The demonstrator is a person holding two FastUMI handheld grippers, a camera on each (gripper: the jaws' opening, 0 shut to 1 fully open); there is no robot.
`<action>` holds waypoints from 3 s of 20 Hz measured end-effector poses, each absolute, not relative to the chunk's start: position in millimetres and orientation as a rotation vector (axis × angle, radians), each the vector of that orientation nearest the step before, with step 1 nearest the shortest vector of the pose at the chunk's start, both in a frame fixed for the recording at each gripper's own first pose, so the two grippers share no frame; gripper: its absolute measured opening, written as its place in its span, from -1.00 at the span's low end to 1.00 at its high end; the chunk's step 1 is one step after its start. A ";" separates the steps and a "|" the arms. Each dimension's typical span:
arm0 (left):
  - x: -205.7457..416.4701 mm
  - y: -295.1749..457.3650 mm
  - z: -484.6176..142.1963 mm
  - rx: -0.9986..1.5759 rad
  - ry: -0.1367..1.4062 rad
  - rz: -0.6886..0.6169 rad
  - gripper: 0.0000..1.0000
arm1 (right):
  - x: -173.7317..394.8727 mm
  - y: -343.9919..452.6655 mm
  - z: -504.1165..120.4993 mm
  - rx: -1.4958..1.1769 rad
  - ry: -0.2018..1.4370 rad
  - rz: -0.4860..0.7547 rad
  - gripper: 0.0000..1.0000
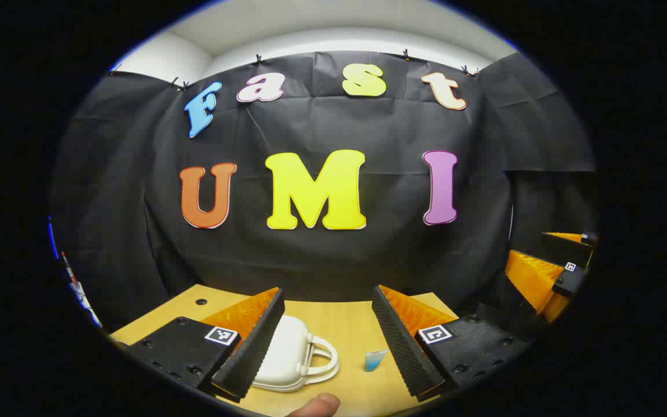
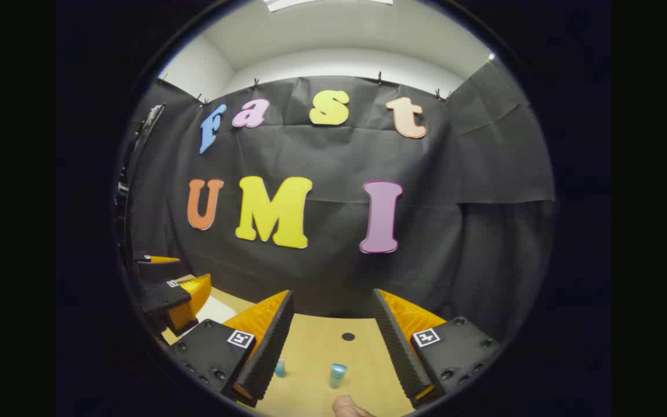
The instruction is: First open the suitcase, pack the skin care products into it, and then close the suitcase.
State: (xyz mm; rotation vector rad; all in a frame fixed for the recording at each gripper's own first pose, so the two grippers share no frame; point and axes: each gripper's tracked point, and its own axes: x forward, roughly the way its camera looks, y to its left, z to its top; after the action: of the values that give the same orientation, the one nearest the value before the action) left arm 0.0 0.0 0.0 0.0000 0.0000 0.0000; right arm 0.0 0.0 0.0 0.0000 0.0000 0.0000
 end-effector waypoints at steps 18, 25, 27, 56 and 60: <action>20.3 -11.7 -13.1 -0.057 0.038 -0.050 0.94 | 21.6 -1.8 -4.1 -0.025 0.032 -0.067 0.60; 41.9 -3.4 -42.8 0.045 0.039 -0.047 0.95 | 19.7 -49.3 -10.4 -0.031 0.021 -0.130 0.60; 56.1 9.7 -55.3 0.147 0.043 -0.030 0.96 | 19.2 -72.1 -20.9 -0.047 0.047 -0.183 0.60; 127.0 36.0 -224.6 1.354 0.408 -0.019 -0.64 | -27.5 -165.6 -143.6 -0.021 0.305 -0.289 0.61; 127.0 36.0 -220.0 1.302 0.439 -0.035 -0.81 | -24.8 -152.9 -144.5 -0.023 0.315 -0.285 0.61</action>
State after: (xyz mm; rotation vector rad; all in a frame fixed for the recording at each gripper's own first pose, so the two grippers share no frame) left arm 127.0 36.0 -220.0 1.3020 0.4387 -0.0347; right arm -24.8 -152.9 -144.5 -0.0232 0.3149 -0.2852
